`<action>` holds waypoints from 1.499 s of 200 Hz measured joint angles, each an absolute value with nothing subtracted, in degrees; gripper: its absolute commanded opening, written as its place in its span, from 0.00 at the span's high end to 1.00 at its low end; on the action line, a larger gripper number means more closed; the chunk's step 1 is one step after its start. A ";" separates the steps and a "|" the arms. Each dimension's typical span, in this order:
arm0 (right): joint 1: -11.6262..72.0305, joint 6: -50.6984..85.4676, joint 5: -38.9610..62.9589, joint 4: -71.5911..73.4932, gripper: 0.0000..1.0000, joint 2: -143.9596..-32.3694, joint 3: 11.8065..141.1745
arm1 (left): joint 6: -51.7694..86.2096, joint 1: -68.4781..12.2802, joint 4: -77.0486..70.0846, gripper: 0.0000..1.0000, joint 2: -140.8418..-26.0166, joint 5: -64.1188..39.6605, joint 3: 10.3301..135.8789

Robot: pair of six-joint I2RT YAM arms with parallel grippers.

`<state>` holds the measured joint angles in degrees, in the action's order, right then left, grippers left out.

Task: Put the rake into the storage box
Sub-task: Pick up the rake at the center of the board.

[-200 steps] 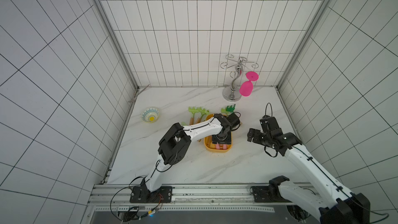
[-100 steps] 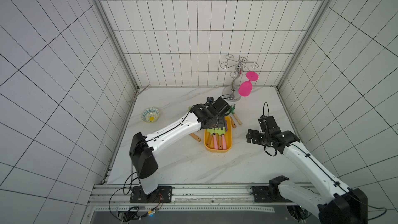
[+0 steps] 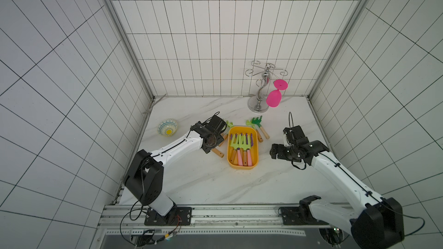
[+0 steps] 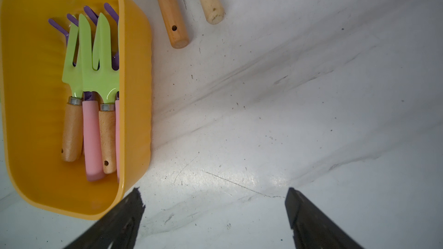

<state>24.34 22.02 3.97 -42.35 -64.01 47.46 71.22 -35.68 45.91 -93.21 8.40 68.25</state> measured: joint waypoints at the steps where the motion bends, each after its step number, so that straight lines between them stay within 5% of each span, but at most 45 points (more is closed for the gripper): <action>1: 24.34 22.02 3.99 -42.35 0.05 -64.01 47.46 | 71.22 -35.64 45.84 0.32 -93.41 8.34 68.27; 108: 24.34 21.19 4.67 -42.22 0.05 -64.40 47.46 | 73.93 -33.78 44.38 0.46 -105.56 5.19 69.56; 200: 24.34 21.17 5.13 -42.06 0.05 -64.86 47.46 | 71.44 -32.40 43.27 0.89 -108.38 4.36 70.32; 300: 24.34 21.12 5.13 -42.04 0.05 -65.28 47.46 | 68.29 -31.70 48.29 0.94 -92.31 8.14 60.12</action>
<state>24.34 21.12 5.13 -42.04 -65.28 47.46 68.29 -31.70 48.29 -92.31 8.14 60.12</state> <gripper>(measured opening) 0.952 0.228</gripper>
